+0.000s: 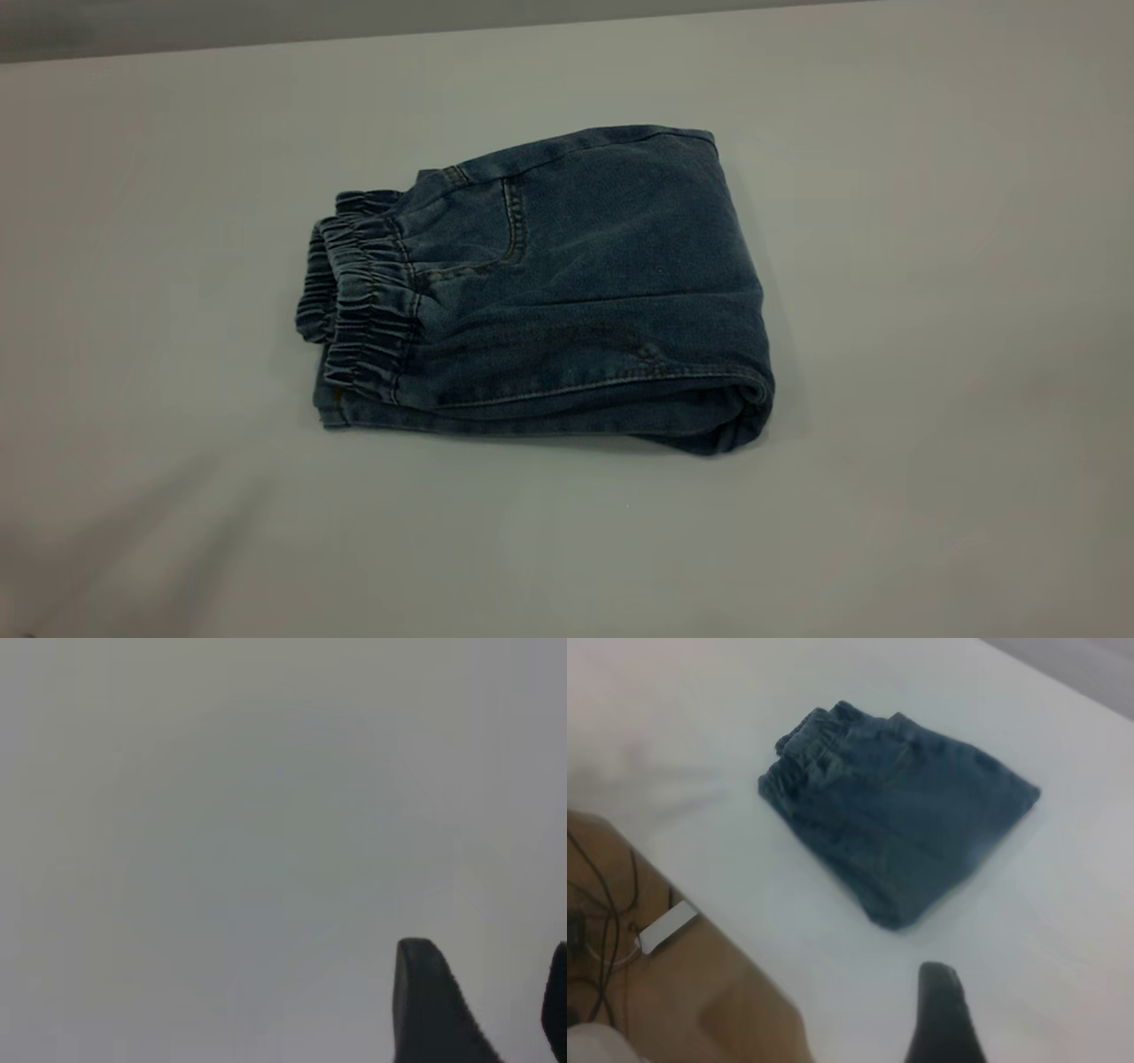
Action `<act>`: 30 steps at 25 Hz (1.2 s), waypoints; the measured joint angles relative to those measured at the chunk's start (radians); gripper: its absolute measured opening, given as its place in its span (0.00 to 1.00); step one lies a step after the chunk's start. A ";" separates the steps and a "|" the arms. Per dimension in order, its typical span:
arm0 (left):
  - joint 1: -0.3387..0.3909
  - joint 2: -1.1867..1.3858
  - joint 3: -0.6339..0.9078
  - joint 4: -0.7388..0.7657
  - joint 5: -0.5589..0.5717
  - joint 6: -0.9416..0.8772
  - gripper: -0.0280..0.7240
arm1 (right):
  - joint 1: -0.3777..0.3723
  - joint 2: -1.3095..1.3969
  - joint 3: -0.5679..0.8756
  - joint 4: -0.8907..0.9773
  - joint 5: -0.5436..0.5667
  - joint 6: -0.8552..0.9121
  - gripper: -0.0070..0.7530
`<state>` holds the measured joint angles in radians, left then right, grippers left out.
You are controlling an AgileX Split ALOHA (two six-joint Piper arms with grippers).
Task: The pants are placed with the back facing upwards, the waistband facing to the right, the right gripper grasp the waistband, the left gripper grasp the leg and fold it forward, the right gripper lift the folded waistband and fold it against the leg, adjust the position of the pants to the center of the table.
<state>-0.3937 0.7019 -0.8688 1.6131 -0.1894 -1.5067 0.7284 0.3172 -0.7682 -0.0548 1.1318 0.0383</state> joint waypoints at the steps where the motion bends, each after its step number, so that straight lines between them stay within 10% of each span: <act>1: 0.000 -0.014 0.016 0.035 -0.015 -0.031 0.45 | 0.000 -0.032 0.039 0.003 -0.005 0.000 0.55; 30: 0.001 -0.276 0.250 0.134 -0.290 -0.063 0.45 | 0.000 -0.192 0.262 0.062 -0.069 0.027 0.55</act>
<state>-0.3924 0.4263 -0.6186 1.7468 -0.4792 -1.5701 0.7284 0.1248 -0.5061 0.0070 1.0627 0.0650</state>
